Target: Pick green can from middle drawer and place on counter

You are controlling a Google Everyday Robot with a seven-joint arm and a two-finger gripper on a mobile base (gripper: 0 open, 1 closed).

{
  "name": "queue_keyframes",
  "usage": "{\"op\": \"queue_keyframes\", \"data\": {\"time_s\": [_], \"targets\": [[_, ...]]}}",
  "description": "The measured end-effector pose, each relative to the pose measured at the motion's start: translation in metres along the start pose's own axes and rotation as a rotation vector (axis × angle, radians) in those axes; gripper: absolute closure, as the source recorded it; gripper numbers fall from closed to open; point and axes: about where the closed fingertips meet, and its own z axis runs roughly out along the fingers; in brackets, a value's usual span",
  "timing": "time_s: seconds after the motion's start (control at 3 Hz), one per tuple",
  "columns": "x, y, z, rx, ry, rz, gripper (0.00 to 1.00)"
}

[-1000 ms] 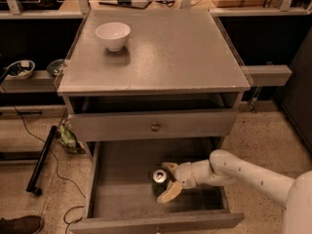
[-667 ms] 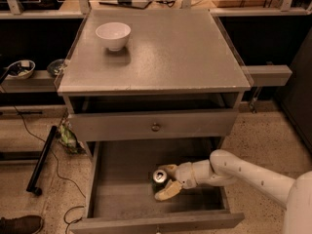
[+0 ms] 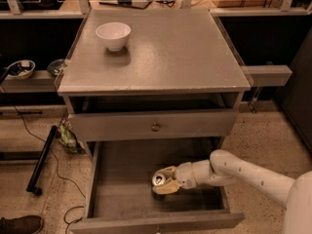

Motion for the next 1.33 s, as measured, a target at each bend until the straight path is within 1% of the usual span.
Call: {"op": "queue_keyframes", "data": {"time_s": [0.33, 0.67, 1.0, 1.33], "targets": [[0.0, 0.0, 0.0, 0.0, 0.0, 0.0, 0.89], [0.0, 0.0, 0.0, 0.0, 0.0, 0.0, 1.0], [-0.01, 0.006, -0.001, -0.003, -0.001, 0.001, 1.0], [-0.029, 0.015, -0.006, -0.004, -0.007, -0.013, 1.0]]}}
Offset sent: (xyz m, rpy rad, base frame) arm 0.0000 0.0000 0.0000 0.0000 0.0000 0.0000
